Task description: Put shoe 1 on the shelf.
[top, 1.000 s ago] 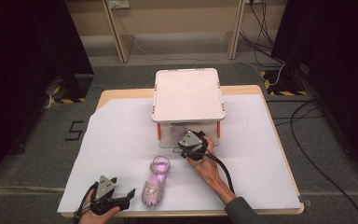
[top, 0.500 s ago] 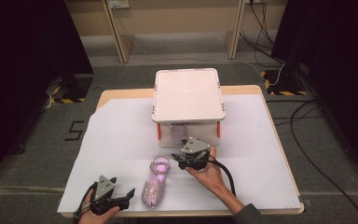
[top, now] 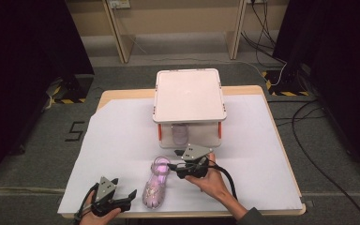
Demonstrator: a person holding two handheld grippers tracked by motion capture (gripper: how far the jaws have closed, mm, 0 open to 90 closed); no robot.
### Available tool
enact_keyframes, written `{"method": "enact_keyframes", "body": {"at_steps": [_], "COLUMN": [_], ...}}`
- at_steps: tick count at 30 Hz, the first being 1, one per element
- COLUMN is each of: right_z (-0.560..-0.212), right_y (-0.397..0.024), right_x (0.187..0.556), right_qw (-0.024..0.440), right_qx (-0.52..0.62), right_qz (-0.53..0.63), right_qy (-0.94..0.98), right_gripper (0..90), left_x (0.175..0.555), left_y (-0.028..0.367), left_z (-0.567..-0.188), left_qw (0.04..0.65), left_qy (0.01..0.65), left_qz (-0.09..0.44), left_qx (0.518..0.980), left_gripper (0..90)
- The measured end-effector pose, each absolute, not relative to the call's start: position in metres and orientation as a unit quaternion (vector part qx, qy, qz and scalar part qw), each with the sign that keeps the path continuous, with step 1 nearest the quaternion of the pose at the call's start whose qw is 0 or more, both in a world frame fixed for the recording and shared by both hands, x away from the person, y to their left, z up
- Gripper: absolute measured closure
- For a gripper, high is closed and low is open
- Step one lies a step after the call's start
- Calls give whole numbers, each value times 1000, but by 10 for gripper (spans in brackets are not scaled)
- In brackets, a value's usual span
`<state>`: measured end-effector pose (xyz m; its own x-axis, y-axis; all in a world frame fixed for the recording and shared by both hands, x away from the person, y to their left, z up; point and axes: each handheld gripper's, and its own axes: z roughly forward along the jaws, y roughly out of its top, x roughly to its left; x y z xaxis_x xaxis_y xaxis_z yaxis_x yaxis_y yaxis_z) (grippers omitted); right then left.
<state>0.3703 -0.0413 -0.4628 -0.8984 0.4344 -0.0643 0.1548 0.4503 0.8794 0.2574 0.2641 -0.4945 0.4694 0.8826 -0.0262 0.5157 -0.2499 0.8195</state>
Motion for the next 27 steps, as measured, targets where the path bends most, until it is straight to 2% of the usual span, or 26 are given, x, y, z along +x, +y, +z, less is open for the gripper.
{"method": "enact_keyframes", "body": {"at_steps": [27], "right_z": [-457], "right_y": [-29], "right_x": [363], "right_qw": [96], "right_qx": [166], "right_qz": [515], "right_qy": [835], "right_gripper": [437], "left_x": [230], "left_y": [243], "left_z": [-481], "left_qw": [454], "left_qy": [440], "left_qz": [208], "left_qx": [746], "left_gripper": [161]}}
